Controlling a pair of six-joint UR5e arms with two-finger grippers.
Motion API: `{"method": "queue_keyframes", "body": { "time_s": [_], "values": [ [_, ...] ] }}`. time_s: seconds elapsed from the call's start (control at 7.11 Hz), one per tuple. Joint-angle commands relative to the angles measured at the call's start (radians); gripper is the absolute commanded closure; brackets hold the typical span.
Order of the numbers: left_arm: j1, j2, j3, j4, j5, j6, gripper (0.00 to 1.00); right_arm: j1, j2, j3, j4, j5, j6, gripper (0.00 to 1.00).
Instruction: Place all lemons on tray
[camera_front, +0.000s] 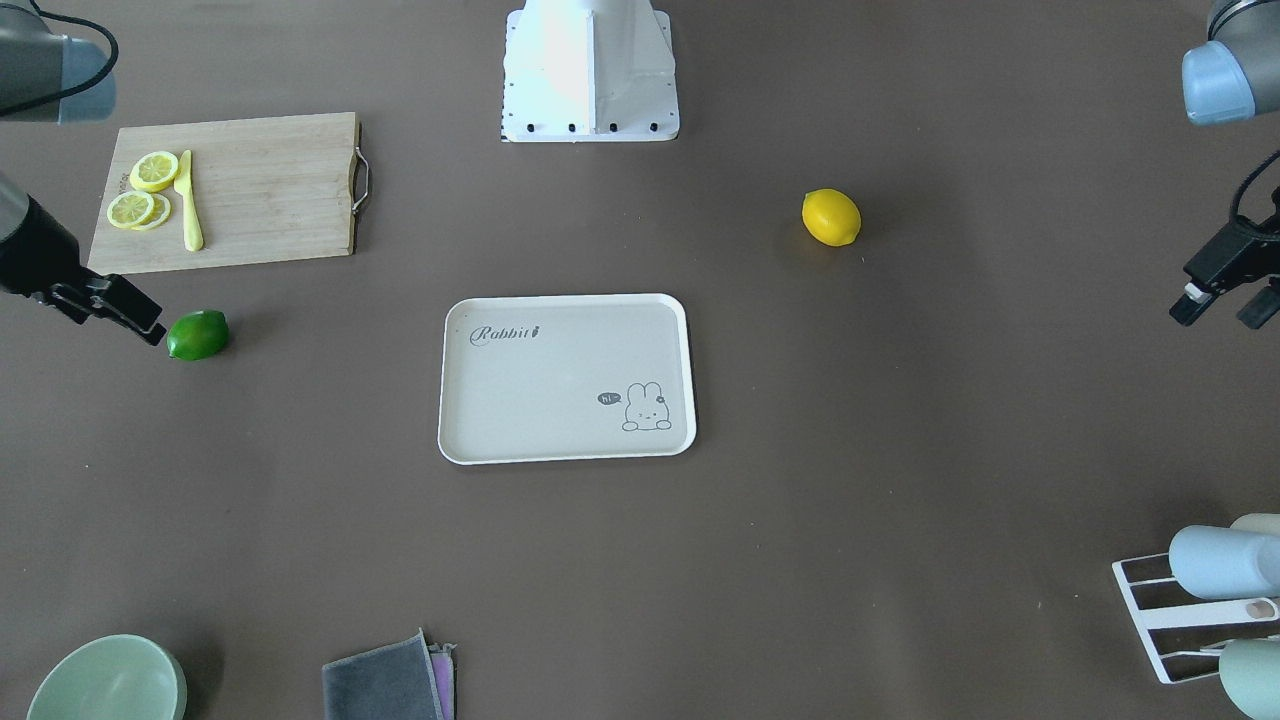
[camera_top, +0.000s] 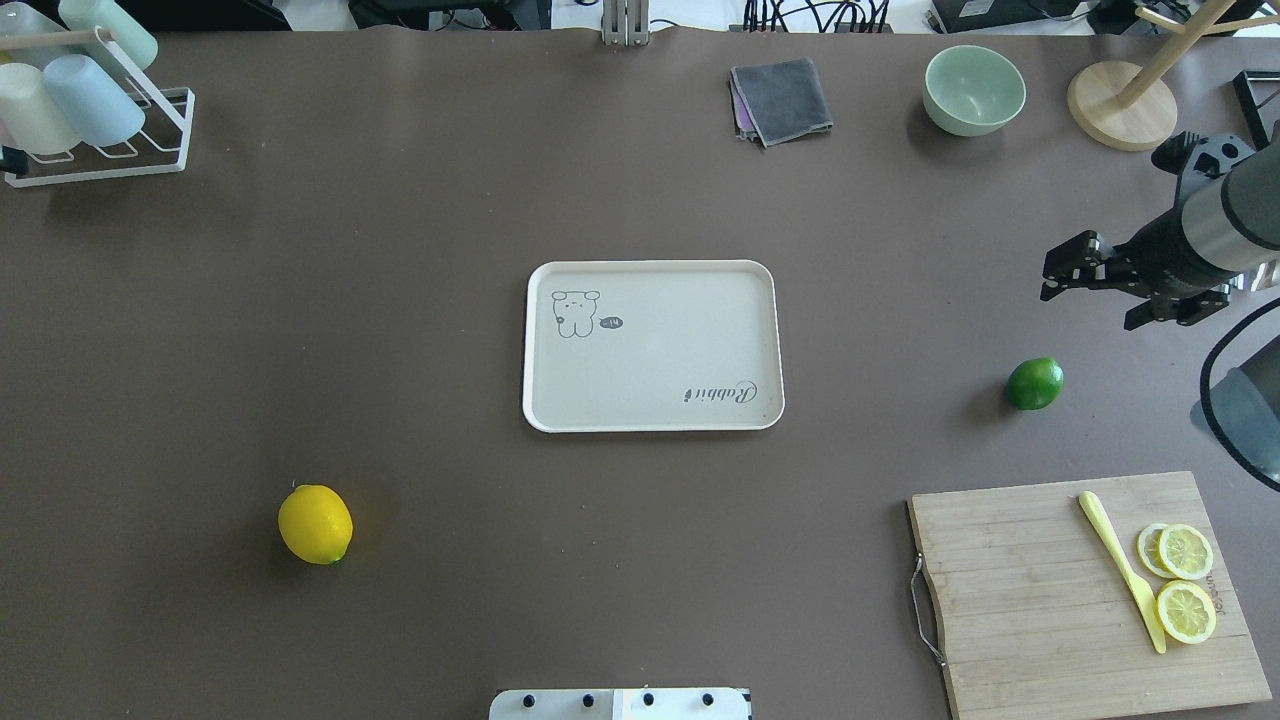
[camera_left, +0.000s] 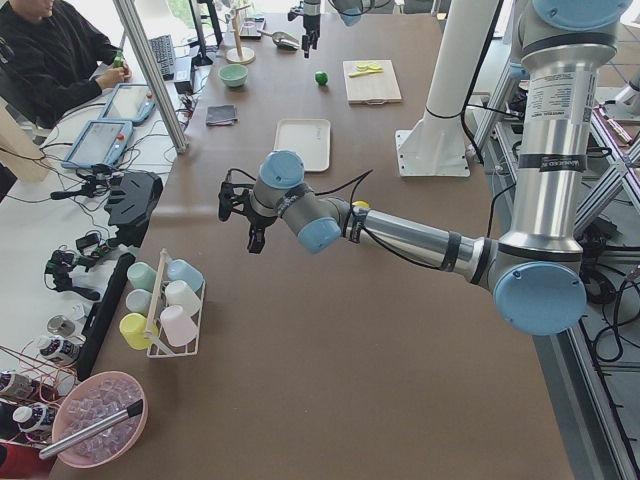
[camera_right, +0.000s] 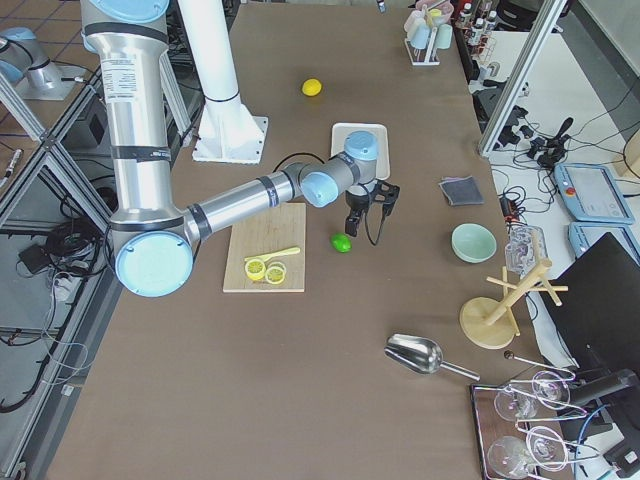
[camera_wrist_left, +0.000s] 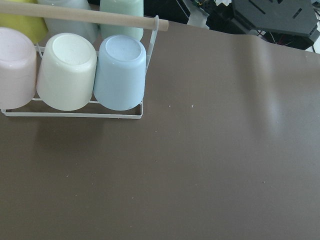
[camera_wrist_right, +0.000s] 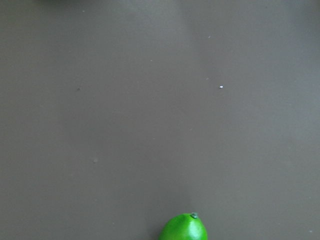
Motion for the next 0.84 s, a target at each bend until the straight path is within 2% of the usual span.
{"method": "queue_keyframes", "body": {
  "time_s": [0.0,0.14,0.42,0.7],
  "values": [
    [0.001,-0.001,-0.004,0.0,0.001,0.0,0.02,-0.072,-0.003,-0.033,0.036,-0.08,0.066,0.0],
    [0.001,-0.001,-0.006,0.0,0.001,0.002,0.02,-0.083,-0.003,-0.081,0.074,-0.086,0.063,0.0],
    [0.01,0.0,-0.023,0.0,0.001,-0.006,0.02,-0.091,-0.003,-0.204,0.228,-0.086,0.069,0.0],
    [0.047,0.035,-0.07,0.0,0.0,-0.073,0.02,-0.089,-0.008,-0.197,0.249,-0.077,0.076,0.0]
  ]
}}
